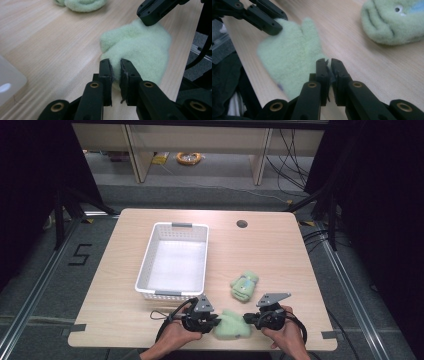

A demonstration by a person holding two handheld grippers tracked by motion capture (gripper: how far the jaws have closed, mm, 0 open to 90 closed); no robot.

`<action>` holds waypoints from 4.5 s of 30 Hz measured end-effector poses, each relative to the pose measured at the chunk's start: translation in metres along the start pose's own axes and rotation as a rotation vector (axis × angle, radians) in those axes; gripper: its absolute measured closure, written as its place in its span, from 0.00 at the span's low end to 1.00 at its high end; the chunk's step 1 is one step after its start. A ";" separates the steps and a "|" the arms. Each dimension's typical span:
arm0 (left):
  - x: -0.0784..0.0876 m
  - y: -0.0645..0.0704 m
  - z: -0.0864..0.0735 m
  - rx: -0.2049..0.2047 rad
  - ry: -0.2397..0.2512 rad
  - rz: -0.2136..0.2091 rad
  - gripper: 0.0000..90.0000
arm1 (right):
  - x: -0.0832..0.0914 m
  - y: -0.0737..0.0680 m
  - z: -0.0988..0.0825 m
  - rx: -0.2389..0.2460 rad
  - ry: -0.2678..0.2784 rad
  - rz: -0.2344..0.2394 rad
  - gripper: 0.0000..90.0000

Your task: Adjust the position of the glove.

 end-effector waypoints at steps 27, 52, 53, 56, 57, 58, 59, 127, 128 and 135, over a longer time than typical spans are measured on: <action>0.036 0.000 0.002 0.098 0.107 0.047 0.43 | 0.026 0.037 0.046 0.130 0.080 -0.179 0.65; 0.044 -0.004 -0.011 0.136 0.096 0.034 0.41 | -0.032 0.100 0.078 0.105 -0.116 -0.156 0.57; 0.045 -0.004 -0.011 0.116 0.096 0.034 0.41 | -0.032 0.101 0.078 0.102 -0.111 -0.156 0.58; 0.044 -0.004 -0.012 0.120 0.095 0.034 0.41 | -0.035 0.100 0.078 0.108 -0.101 -0.189 0.70; 0.043 -0.003 -0.012 0.125 0.098 0.031 0.41 | -0.034 0.100 0.077 0.108 -0.109 -0.200 0.79; 0.043 -0.004 -0.013 0.121 0.085 0.038 0.41 | -0.034 0.100 0.077 0.108 -0.109 -0.200 0.79; 0.042 -0.003 -0.013 0.126 0.091 0.031 0.41 | -0.033 0.100 0.078 0.103 -0.093 -0.193 0.89; 0.044 0.019 -0.017 0.105 0.092 -0.022 0.44 | 0.001 -0.043 0.029 0.014 0.095 0.028 0.92; 0.043 0.018 -0.017 0.102 0.088 -0.020 0.45 | 0.001 -0.042 0.028 0.015 0.094 0.031 0.91; 0.036 0.023 -0.019 0.062 0.075 -0.036 0.52 | -0.002 -0.041 0.021 -0.011 0.077 0.026 0.85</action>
Point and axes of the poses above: each handheld gripper's, and its own axes: x roughly backward along the jaws, z roughly out of its top, y roughly to its right, the point moved 5 cm from there along -x, roughly forward along the jaws, and after that the axes turned 5 degrees about z, right-handed, at the moved point
